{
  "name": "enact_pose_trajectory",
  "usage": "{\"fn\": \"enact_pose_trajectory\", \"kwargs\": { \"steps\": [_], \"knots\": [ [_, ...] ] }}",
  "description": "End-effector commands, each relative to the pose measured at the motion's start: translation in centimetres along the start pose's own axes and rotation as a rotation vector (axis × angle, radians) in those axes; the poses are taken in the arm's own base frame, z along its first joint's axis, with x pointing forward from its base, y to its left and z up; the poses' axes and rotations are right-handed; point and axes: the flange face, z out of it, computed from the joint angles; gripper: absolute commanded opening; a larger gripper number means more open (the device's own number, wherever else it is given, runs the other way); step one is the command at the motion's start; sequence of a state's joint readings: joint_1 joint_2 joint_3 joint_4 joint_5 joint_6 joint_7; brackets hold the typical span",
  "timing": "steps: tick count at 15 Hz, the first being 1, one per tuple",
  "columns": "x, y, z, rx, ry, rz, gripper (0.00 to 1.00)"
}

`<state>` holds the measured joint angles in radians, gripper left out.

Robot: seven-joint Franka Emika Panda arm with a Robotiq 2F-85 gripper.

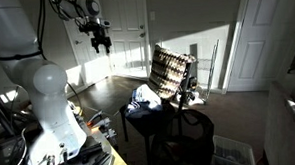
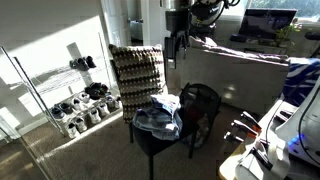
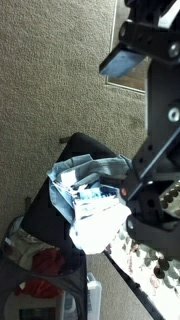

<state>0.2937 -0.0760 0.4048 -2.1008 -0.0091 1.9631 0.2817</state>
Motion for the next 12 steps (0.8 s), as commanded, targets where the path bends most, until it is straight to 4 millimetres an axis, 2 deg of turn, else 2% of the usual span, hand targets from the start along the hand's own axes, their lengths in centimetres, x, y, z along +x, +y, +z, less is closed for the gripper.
{"fn": "enact_pose_trajectory", "kwargs": {
  "steps": [1, 4, 6, 9, 12],
  "knots": [
    [0.0, 0.0, -0.1, 0.0, -0.001, 0.0, 1.0],
    [-1.1, -0.4, 0.5, 0.014, 0.007, 0.004, 1.0],
    [-0.7, -0.4, 0.3, -0.001, 0.013, 0.007, 1.0],
    [1.8, 0.6, -0.8, -0.034, 0.038, 0.015, 1.0],
    [5.2, 2.6, -1.6, -0.05, 0.039, 0.039, 1.0]
  ]
}}
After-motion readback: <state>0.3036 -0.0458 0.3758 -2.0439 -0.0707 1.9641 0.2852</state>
